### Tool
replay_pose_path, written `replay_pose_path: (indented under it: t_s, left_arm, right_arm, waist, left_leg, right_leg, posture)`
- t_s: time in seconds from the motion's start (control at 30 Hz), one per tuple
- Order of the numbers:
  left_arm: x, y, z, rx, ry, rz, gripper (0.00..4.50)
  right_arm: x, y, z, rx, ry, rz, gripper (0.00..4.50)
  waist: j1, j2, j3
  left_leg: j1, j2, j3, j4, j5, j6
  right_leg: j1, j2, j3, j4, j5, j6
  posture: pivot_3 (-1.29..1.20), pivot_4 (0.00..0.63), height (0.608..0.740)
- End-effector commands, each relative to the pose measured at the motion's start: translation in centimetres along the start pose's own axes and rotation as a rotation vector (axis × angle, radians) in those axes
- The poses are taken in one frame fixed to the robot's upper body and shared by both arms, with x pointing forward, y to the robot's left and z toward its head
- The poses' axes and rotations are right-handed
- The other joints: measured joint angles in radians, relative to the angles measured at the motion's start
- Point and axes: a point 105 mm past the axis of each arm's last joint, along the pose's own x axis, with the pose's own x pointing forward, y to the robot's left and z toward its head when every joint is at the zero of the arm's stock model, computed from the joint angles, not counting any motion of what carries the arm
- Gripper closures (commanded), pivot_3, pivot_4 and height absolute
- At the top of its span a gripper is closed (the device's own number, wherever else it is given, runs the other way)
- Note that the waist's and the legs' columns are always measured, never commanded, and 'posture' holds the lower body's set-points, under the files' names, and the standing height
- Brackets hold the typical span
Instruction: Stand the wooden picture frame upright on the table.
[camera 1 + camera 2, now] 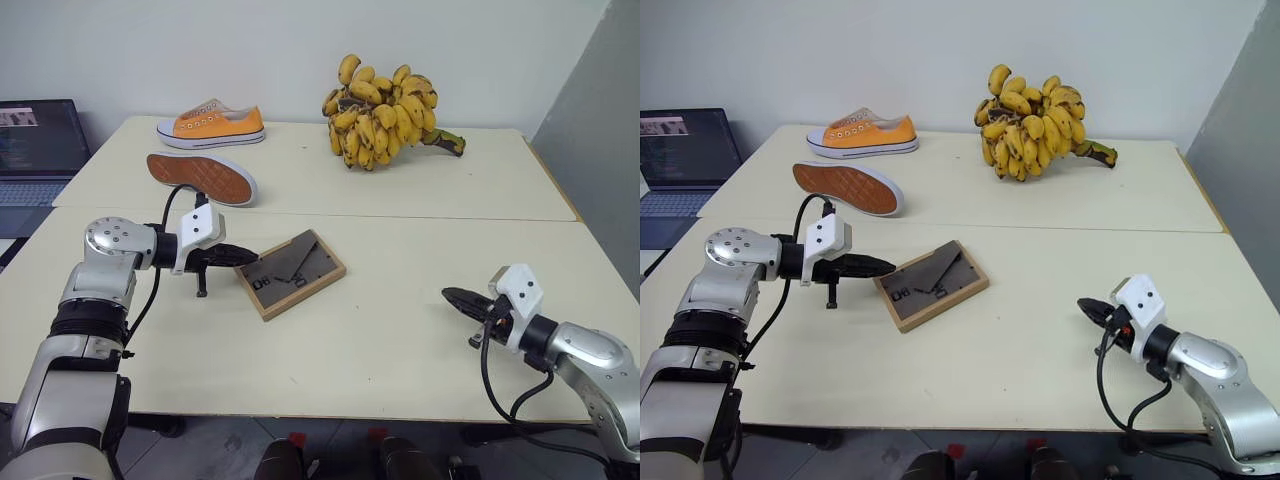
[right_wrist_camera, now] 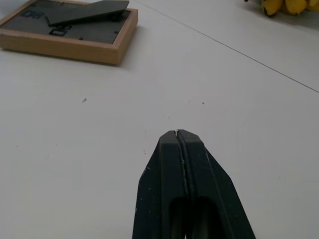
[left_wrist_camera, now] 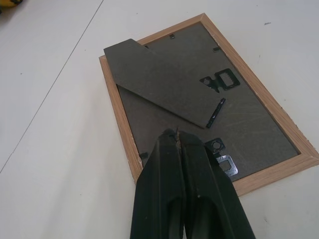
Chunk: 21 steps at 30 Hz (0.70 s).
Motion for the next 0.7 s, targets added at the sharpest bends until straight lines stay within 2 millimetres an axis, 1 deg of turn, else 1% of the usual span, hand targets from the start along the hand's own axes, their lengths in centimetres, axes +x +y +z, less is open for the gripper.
replay_pose_path:
  t_s: [0.03, 0.23, 0.47, 0.7]
  left_arm:
    - [-0.58, 0.82, 1.24, 0.041, -0.029, 0.046, 4.5]
    - [-0.54, 1.2, 0.91, 0.011, -0.005, 0.081, 4.5]
    - [-0.23, 1.08, 1.29, 0.011, -0.025, 0.076, 4.5]
    - [0.03, 1.09, 1.2, 0.015, -0.018, 0.078, 4.5]
  right_arm:
    - [0.0, -0.26, 1.35, -0.015, -0.047, -0.017, 4.5]
    - [0.32, -0.54, 1.27, -0.006, -0.048, -0.036, 4.5]
    - [0.35, -0.6, 1.16, -0.003, -0.045, -0.043, 4.5]
    - [0.34, -0.62, 1.08, 0.007, -0.05, -0.058, 4.5]
  waist:
    - [0.0, 0.0, 0.0]
    - [0.0, 0.0, 0.0]
    - [0.0, 0.0, 0.0]
    - [0.0, 0.0, 0.0]
  left_leg:
    - [0.0, 0.0, 0.0, 0.0, 0.0, 0.0]
    - [0.0, 0.0, 0.0, 0.001, 0.0, 0.0]
    - [0.001, 0.0, 0.0, 0.001, 0.0, 0.001]
    - [0.001, 0.0, 0.0, 0.002, 0.001, 0.001]
  right_leg:
    - [0.0, 0.0, 0.0, 0.0, 0.0, 0.0]
    - [-0.001, 0.0, 0.0, 0.003, 0.0, 0.0]
    - [-0.001, 0.0, 0.0, 0.005, 0.0, 0.0]
    - [-0.001, 0.0, 0.0, 0.006, 0.0, 0.0]
  posture:
    - [0.0, 0.15, 0.74]
    - [0.0, 0.15, 0.74]
    - [0.0, 0.15, 0.74]
    - [0.0, 0.15, 0.74]
